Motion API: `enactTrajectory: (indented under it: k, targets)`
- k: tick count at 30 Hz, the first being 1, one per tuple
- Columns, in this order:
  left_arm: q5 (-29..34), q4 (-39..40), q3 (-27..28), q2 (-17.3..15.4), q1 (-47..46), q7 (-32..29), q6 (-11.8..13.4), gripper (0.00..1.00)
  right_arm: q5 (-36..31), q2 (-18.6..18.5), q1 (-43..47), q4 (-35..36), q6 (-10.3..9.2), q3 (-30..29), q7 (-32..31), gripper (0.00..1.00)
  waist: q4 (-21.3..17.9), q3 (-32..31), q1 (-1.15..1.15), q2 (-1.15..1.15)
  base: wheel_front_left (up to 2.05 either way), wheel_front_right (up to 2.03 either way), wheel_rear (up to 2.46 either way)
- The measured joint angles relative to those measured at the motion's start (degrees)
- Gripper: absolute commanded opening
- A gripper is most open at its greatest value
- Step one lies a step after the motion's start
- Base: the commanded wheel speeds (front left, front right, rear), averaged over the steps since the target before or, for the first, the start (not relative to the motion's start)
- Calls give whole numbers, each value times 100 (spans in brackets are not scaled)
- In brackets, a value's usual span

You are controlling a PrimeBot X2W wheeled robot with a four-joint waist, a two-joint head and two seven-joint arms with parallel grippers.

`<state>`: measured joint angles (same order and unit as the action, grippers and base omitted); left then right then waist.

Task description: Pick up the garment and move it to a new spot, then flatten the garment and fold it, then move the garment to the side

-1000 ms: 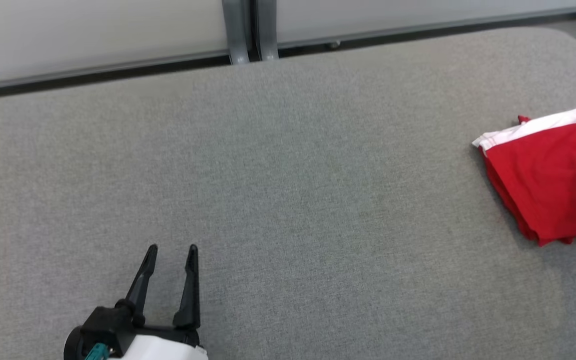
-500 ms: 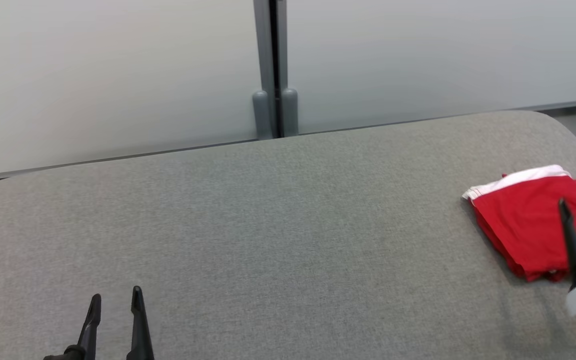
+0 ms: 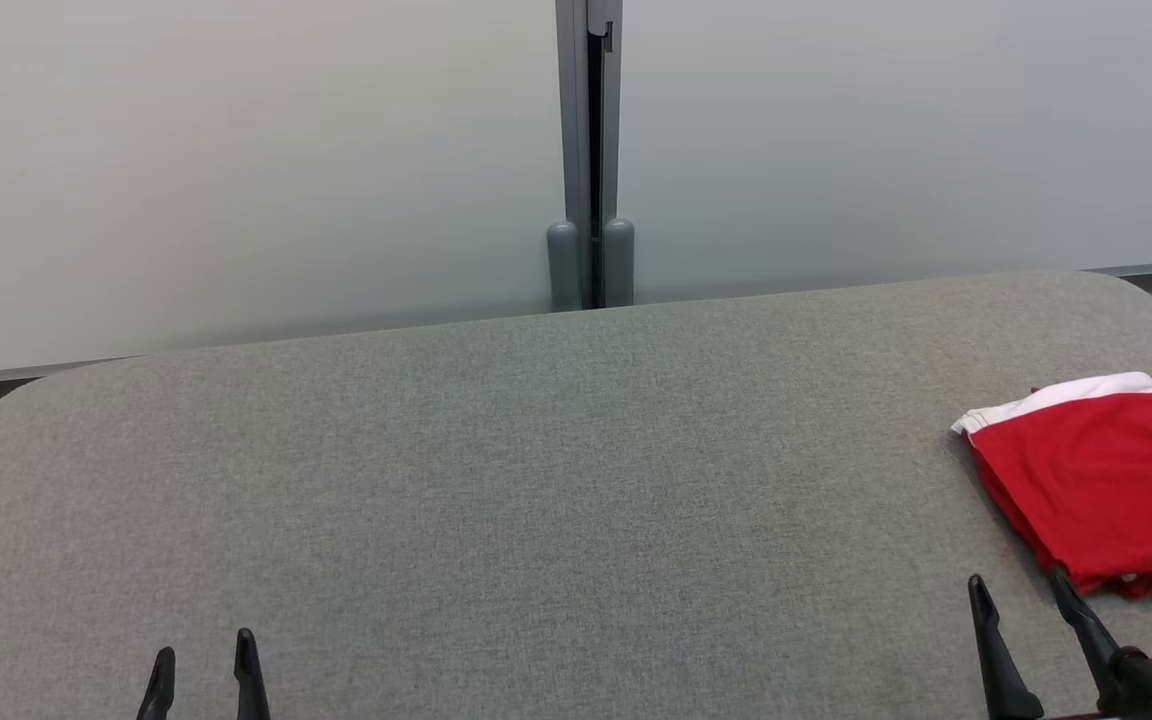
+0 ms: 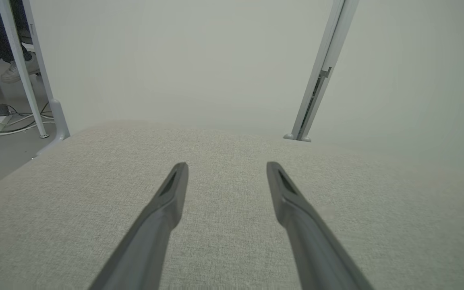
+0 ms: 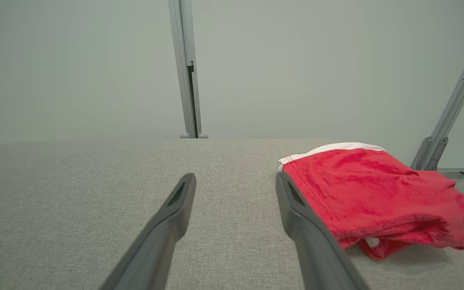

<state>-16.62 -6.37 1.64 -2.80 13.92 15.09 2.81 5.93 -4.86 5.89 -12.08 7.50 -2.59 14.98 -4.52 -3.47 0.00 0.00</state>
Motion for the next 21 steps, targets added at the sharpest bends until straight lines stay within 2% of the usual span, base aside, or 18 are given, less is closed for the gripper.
enactTrajectory:
  k: [10, 11, 17, 21]
  targets:
    - [-31, -78, -66, -1, 31, 0, 5, 100, -157, 113, 70, 43, 0, -146, 0, 100, 121, -50, 0, 0, 0, 0, 0]
    - [-33, -47, -93, -1, 30, 0, -51, 0, -175, 121, 87, 62, 0, -179, -1, 0, 160, -53, 0, 0, 0, 0, 0]
    - [-81, -348, -102, 89, 114, -31, -56, 0, -145, 245, 200, -230, 0, -155, -55, 0, 177, -51, 0, 0, 0, 0, 0]
    - [-466, -397, -82, 100, 91, -154, -92, 0, 283, 255, 170, -282, 0, -187, -199, 0, 186, -38, 0, 0, 0, 0, 0]
